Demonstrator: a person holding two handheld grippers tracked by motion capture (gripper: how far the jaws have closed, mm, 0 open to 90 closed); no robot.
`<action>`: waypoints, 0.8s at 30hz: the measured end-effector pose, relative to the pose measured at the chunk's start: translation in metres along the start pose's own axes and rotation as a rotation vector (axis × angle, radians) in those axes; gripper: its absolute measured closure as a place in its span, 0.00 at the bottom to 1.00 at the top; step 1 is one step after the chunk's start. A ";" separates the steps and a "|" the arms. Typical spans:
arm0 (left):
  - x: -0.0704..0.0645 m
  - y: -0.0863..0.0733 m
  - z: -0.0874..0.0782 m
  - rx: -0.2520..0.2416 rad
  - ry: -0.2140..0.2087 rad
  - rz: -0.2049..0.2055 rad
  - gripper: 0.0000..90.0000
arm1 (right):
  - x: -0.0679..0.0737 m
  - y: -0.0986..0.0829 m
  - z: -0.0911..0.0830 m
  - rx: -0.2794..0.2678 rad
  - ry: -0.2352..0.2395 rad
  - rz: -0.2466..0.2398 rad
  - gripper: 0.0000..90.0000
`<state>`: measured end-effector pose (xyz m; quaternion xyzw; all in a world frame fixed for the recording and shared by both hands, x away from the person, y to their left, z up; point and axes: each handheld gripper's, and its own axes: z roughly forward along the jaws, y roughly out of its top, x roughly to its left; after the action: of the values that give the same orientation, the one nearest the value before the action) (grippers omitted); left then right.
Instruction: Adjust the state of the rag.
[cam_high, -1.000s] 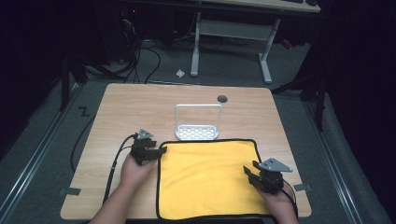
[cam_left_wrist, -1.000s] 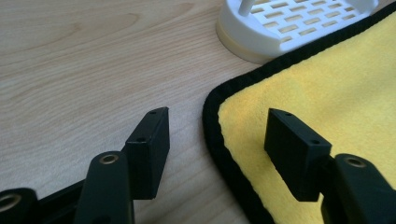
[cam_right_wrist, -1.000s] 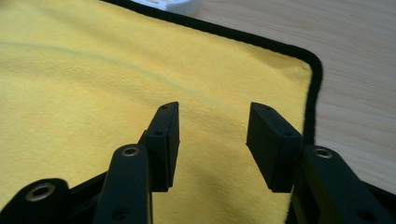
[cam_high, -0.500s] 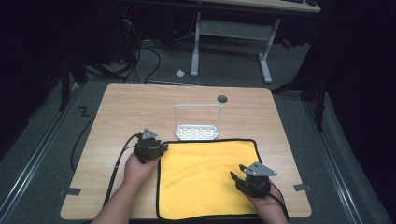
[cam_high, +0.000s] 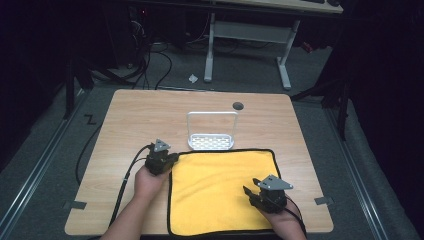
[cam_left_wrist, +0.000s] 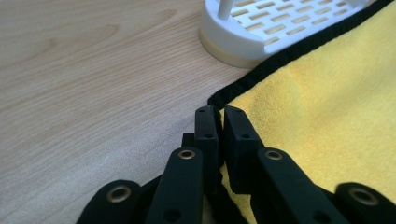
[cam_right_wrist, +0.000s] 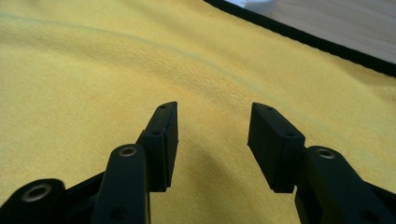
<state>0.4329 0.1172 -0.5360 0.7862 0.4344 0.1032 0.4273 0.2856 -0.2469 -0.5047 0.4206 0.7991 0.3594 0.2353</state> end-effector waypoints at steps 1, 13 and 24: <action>0.004 -0.001 -0.002 -0.015 -0.025 -0.027 0.95 | 0.002 0.002 -0.001 -0.010 0.007 0.001 0.59; 0.011 -0.004 -0.008 -0.094 -0.071 -0.093 0.95 | 0.072 0.036 0.020 -0.019 0.169 -0.079 0.54; 0.011 -0.005 -0.009 -0.104 -0.075 -0.089 0.95 | 0.136 0.054 0.064 0.049 0.254 -0.175 0.48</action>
<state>0.4317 0.1324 -0.5364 0.7462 0.4467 0.0770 0.4876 0.2836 -0.0876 -0.5135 0.3062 0.8646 0.3683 0.1521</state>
